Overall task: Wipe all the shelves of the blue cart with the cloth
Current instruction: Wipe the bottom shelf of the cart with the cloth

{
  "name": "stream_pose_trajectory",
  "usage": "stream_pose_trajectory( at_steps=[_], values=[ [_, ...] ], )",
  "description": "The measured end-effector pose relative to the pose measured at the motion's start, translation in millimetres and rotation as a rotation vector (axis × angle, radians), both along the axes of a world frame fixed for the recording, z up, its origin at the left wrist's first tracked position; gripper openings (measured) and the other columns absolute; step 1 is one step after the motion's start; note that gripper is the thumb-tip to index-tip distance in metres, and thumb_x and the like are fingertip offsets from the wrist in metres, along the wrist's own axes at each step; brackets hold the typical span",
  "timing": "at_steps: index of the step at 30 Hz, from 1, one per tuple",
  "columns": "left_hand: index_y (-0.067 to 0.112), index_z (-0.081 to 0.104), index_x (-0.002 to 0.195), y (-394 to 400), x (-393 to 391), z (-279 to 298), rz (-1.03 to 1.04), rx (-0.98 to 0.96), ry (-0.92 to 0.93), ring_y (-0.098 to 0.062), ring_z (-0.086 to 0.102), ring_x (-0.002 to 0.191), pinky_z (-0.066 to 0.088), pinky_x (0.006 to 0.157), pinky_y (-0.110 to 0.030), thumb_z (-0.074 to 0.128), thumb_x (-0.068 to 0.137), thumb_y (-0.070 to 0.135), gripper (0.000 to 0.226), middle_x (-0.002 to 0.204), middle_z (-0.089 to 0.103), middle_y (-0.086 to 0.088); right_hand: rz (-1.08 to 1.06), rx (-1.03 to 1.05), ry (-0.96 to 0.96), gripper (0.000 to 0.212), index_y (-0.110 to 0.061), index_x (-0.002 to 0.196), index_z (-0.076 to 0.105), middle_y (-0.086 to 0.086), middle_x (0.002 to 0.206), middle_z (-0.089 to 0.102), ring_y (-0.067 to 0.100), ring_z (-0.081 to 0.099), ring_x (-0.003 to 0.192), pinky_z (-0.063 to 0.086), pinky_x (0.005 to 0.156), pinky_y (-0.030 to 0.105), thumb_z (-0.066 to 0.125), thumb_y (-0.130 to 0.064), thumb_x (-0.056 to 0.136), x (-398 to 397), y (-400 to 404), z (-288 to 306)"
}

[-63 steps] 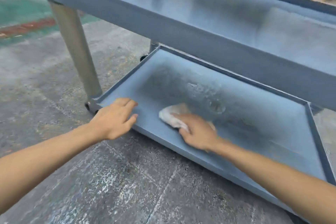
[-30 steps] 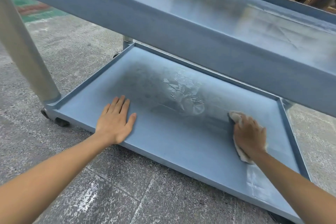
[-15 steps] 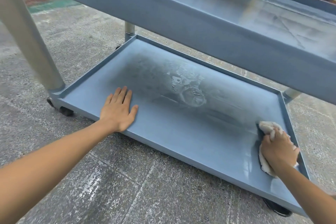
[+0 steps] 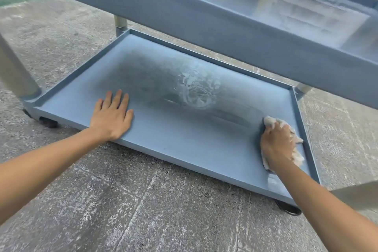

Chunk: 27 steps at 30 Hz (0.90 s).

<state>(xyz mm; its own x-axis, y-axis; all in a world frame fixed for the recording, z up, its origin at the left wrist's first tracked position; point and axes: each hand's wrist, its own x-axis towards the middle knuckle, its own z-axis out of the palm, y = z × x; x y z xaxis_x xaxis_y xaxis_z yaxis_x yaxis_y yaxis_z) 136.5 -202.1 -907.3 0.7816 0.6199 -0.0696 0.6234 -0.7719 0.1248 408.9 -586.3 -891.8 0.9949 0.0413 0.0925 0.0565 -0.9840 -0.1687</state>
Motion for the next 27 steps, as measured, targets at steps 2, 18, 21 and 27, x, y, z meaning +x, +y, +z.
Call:
stream_pose_trajectory(
  at_steps=[2,18,21,27],
  values=[
    [0.017,0.013,0.162,0,-1,-1,-0.012,0.006,-0.005,-0.025,0.004,0.156,0.01,0.124,-0.048,0.018,0.104,0.042,0.063,0.17,0.008,-0.005,0.005,0.009,0.009,0.046,-0.009,0.144,0.048,0.023,0.153,0.042,0.046,0.042,0.139,0.024,0.119,0.06,0.027,-0.031,0.109,1,9,-4],
    [0.005,0.02,0.159,-93,60,10,-0.342,-0.158,-0.13,-0.026,0.006,0.157,0.008,0.125,-0.039,0.015,0.093,0.04,0.075,0.169,0.012,-0.012,0.828,0.062,0.188,0.06,-0.027,0.165,0.018,0.007,0.174,0.009,0.027,0.004,0.16,0.001,0.128,0.042,0.036,-0.041,0.11,-132,157,2],
    [0.004,0.009,0.16,-96,56,-1,-0.367,-0.095,-0.099,-0.027,0.002,0.157,0.005,0.126,-0.038,0.012,0.095,0.045,0.078,0.169,0.004,-0.013,0.867,0.079,0.172,0.06,-0.027,0.165,0.021,0.005,0.174,0.007,0.023,0.004,0.16,-0.001,0.127,0.039,0.041,-0.031,0.108,-129,139,2],
    [0.004,0.007,0.161,-93,55,-10,-0.372,0.001,-0.029,-0.024,0.001,0.157,0.005,0.126,-0.04,0.0,0.094,0.05,0.081,0.17,0.005,-0.01,0.648,0.057,0.116,0.061,-0.027,0.159,0.035,0.008,0.169,0.024,0.031,0.017,0.156,0.025,0.12,0.048,0.052,-0.018,0.101,-105,50,5]
  ],
)
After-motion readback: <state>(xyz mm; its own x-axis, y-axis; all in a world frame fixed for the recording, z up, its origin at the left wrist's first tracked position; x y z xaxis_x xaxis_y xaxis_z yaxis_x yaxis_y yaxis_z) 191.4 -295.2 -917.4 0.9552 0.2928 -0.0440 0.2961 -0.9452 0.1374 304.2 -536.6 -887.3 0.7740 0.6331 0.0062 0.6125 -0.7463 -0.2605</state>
